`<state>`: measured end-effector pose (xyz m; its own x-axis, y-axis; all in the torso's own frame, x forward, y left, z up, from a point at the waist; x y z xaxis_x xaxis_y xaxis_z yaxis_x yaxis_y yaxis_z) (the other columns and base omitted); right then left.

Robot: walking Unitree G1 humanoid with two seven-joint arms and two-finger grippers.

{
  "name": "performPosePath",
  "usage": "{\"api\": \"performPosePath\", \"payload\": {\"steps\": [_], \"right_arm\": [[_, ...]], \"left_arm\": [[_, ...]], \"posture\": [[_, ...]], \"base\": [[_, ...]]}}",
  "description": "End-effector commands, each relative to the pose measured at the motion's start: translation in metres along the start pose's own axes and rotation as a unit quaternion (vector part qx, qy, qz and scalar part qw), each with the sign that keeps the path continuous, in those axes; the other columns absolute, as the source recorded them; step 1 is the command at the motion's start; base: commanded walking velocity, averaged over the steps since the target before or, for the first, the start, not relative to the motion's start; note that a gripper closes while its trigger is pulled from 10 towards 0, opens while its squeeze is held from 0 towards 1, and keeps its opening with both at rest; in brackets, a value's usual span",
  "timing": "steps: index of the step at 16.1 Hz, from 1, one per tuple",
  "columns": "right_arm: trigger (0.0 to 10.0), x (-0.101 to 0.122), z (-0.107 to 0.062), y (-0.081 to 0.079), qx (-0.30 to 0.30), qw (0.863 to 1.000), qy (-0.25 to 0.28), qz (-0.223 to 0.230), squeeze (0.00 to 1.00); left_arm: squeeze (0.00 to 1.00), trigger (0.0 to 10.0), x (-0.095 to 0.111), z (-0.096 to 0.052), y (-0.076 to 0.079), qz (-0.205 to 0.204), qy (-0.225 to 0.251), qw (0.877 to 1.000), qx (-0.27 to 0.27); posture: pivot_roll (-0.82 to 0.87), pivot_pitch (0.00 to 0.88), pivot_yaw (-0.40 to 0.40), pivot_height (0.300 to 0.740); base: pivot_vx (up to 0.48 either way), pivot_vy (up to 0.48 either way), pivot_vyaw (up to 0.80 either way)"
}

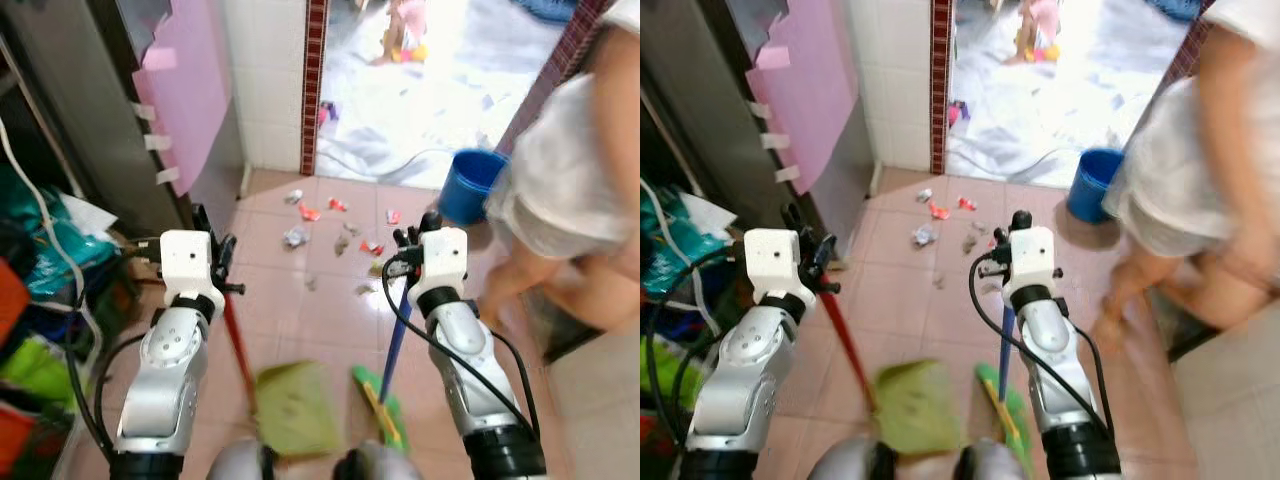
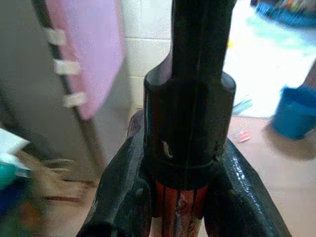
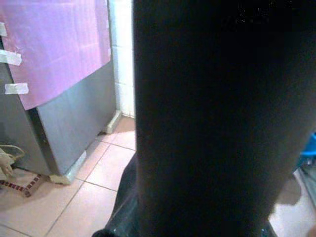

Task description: Sweep floor

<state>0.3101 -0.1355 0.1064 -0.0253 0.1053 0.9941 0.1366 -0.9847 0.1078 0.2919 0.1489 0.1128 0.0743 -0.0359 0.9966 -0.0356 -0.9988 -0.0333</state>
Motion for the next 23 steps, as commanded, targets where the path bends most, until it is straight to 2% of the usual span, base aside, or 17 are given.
{"api": "performPosePath", "payload": {"steps": [1, 3, 5, 8, 11, 13, 15, 23], "right_arm": [[10.0, 0.002, 0.0, 0.005, -0.007, 1.0, 0.006, -0.001, 0.0], [10.0, 0.004, 0.001, 0.003, -0.004, 1.0, 0.01, -0.001, 0.0], [10.0, 0.009, 0.004, 0.0, 0.004, 1.0, 0.019, 0.01, 0.0], [10.0, 0.02, 0.011, -0.001, 0.005, 0.999, 0.035, 0.012, 0.0], [10.0, 0.03, 0.019, 0.0, 0.001, 0.998, 0.056, 0.006, 0.0], [10.0, 0.046, 0.021, -0.002, 0.01, 0.995, 0.093, -0.016, 0.0], [10.0, 0.057, 0.024, -0.005, 0.017, 0.993, 0.113, -0.018, 0.0], [10.0, 0.062, 0.03, -0.01, 0.02, 0.992, 0.122, -0.014, 0.0]], "left_arm": [[0.0, 10.0, 0.006, 0.001, -0.004, 0.011, 0.016, 1.0, 0.011], [0.0, 10.0, 0.007, 0.001, -0.009, 0.027, 0.032, 0.999, 0.016], [0.0, 10.0, 0.021, 0.0, -0.011, 0.023, 0.108, 0.994, 0.009], [0.0, 10.0, 0.025, 0.006, -0.011, 0.057, 0.102, 0.993, 0.015], [0.0, 10.0, 0.032, 0.009, -0.008, 0.039, 0.123, 0.992, 0.006], [0.0, 10.0, 0.04, 0.009, -0.014, 0.036, 0.141, 0.989, 0.015], [0.0, 10.0, 0.046, 0.009, -0.016, 0.035, 0.152, 0.988, 0.013], [0.0, 10.0, 0.048, 0.008, -0.012, 0.027, 0.156, 0.987, 0.008]], "posture": [[0.05, 0.079, -0.015, 0.74], [0.05, 0.079, -0.015, 0.74], [0.05, 0.08, -0.018, 0.74], [0.05, 0.084, -0.02, 0.74], [0.05, 0.095, -0.021, 0.74], [0.06, 0.101, -0.021, 0.74], [0.05, 0.108, -0.021, 0.74], [0.06, 0.113, -0.026, 0.74]], "base": [[0.0, 0.0, 0.0], [0.0, 0.0, 0.0], [0.0, 0.0, 0.0], [0.0, 0.0, 0.0], [0.0, 0.0, 0.0], [0.0, 0.0, 0.0], [0.0, 0.0, 0.0], [0.341, 0.0, 0.0]]}}
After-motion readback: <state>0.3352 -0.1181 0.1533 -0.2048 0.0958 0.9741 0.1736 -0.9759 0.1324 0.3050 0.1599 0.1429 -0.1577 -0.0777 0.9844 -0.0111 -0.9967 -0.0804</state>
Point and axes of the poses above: a point about 5 cm out from each wrist's last joint towards the gripper, its own z axis pointing out of the wrist towards the gripper, its own x axis along the axis of the wrist's last joint, y = z × x, the point moved 2 cm from there along z, pointing out of the wrist towards the gripper, and after that the axes turned 1 degree about -z, right-handed, at the moved point
